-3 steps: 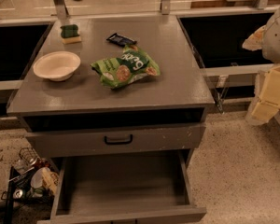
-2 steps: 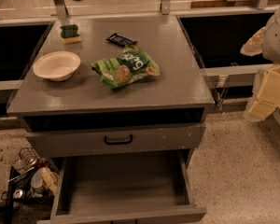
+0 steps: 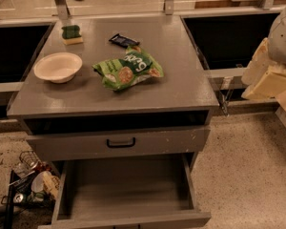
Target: Close middle drawer
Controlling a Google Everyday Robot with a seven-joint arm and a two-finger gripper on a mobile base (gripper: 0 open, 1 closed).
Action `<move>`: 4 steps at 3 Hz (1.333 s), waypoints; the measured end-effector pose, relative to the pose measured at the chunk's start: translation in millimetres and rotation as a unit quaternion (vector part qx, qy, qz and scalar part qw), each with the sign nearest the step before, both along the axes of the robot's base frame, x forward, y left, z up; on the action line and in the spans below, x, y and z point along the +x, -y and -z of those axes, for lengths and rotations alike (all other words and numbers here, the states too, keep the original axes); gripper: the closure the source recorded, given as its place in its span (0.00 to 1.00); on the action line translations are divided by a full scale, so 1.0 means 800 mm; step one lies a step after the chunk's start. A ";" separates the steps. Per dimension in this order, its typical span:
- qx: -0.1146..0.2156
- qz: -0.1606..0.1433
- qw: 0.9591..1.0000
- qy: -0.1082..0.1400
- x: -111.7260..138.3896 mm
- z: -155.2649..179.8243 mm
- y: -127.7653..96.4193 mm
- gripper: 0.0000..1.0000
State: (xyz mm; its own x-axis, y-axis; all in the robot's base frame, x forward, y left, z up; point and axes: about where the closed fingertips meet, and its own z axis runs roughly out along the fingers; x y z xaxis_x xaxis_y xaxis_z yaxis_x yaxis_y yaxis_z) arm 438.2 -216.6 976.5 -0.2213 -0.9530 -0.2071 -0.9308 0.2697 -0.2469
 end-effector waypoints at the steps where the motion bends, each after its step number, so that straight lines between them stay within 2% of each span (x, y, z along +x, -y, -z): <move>1: 0.000 0.000 1.000 0.000 0.000 0.000 0.000 0.84; 2: 0.001 0.002 1.000 -0.001 -0.001 0.003 0.000 1.00; 3: 0.005 0.007 1.000 -0.005 -0.005 0.013 -0.002 1.00; 4: 0.022 0.042 0.998 -0.041 -0.018 0.082 0.000 1.00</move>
Offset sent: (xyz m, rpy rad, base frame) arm 0.0000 0.0000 0.0000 0.0000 0.0000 0.0000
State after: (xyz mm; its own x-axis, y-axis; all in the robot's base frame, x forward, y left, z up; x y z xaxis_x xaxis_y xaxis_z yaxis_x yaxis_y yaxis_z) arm 424.1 -216.2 911.2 -0.3179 -0.9205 -0.2271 -0.9208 0.3569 -0.1574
